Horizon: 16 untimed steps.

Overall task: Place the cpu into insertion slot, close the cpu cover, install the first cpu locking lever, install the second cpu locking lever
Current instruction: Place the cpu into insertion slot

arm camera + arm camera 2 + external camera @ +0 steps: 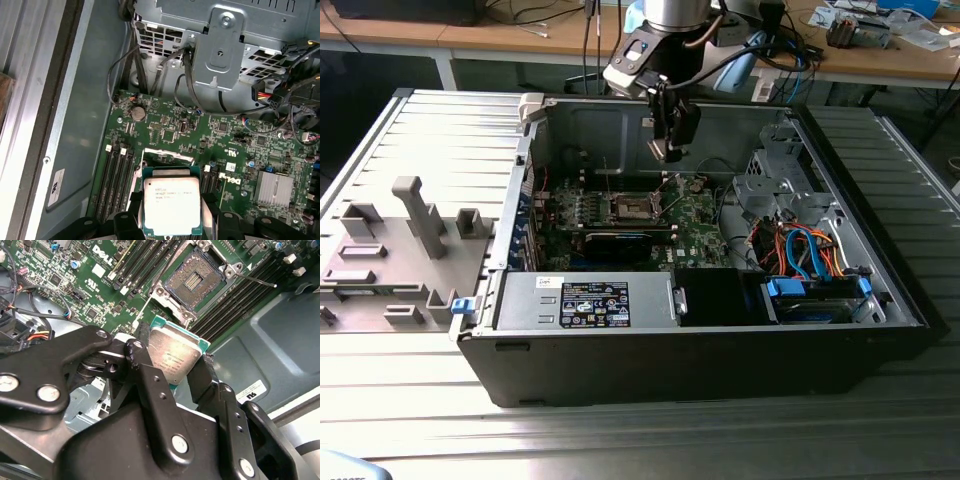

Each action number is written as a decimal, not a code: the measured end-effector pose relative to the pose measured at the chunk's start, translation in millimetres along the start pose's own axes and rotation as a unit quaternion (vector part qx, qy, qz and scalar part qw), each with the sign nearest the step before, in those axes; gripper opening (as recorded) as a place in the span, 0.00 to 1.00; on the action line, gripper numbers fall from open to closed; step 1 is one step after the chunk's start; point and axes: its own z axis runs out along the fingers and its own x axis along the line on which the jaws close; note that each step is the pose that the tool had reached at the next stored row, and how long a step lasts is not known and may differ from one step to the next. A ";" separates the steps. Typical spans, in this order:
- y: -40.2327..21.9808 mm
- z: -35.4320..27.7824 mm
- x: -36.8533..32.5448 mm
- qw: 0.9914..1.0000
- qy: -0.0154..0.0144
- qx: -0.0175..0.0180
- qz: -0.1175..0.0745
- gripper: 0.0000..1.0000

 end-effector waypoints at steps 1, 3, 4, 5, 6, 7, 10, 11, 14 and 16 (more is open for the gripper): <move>0.0 0.1 0.0 1.000 -0.001 0.000 0.012 0.55; 0.0 0.1 0.0 1.000 -0.001 0.000 0.016 0.55; 0.0 0.2 0.0 1.000 -0.001 0.000 0.017 0.55; 0.0 0.2 0.0 1.000 -0.001 0.000 0.018 0.55; 0.0 0.2 0.0 1.000 -0.001 0.000 0.019 0.55; 0.0 0.2 0.0 1.000 -0.001 0.000 0.020 0.55; 0.0 0.3 0.0 1.000 -0.001 0.001 0.022 0.55; 0.0 0.3 0.0 1.000 -0.001 0.001 0.023 0.55; 0.0 0.4 0.0 1.000 -0.001 0.001 0.026 0.55; 0.0 0.4 0.0 1.000 -0.002 0.001 0.027 0.55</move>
